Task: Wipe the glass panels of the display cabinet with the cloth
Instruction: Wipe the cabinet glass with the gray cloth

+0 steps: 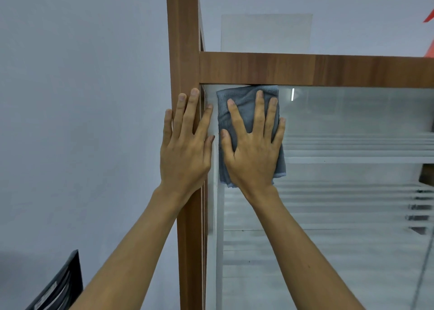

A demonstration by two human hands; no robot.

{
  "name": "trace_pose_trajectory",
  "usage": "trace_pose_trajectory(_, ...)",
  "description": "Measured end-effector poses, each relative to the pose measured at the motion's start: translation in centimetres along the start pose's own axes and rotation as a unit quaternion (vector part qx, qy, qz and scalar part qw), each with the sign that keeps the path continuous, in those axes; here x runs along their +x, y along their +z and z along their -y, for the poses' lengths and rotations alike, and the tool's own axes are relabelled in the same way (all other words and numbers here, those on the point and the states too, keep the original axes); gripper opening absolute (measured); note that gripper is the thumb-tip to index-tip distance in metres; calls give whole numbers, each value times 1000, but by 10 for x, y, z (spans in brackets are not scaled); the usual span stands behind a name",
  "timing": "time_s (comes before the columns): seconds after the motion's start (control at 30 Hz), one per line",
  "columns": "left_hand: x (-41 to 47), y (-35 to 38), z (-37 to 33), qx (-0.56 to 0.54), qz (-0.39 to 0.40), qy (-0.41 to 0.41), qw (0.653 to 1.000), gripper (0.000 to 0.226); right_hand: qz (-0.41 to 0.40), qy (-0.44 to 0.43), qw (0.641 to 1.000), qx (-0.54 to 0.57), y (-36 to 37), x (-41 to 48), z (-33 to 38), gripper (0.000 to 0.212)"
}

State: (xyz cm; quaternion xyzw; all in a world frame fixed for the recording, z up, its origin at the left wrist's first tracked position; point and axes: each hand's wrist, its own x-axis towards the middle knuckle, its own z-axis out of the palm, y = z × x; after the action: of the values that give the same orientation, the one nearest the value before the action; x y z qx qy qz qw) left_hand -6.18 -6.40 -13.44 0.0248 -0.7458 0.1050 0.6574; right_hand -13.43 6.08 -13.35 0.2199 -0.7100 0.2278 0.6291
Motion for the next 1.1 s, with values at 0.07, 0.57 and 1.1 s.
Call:
trace_pose_trajectory(0.07, -1, 0, 0, 2, 0, 0, 1000, 57, 1, 4, 1000, 2, -2, 3, -8, 58)
trace_pose_trajectory(0.57, 1, -3, -9, 11, -3, -15, 1000, 62, -18, 91, 996, -1, -22, -4, -94, 57)
trace_pose_trajectory(1.1, -7, 0, -11, 19, -3, -10, 1000, 59, 23, -36, 999, -4, -6, -14, -28, 61)
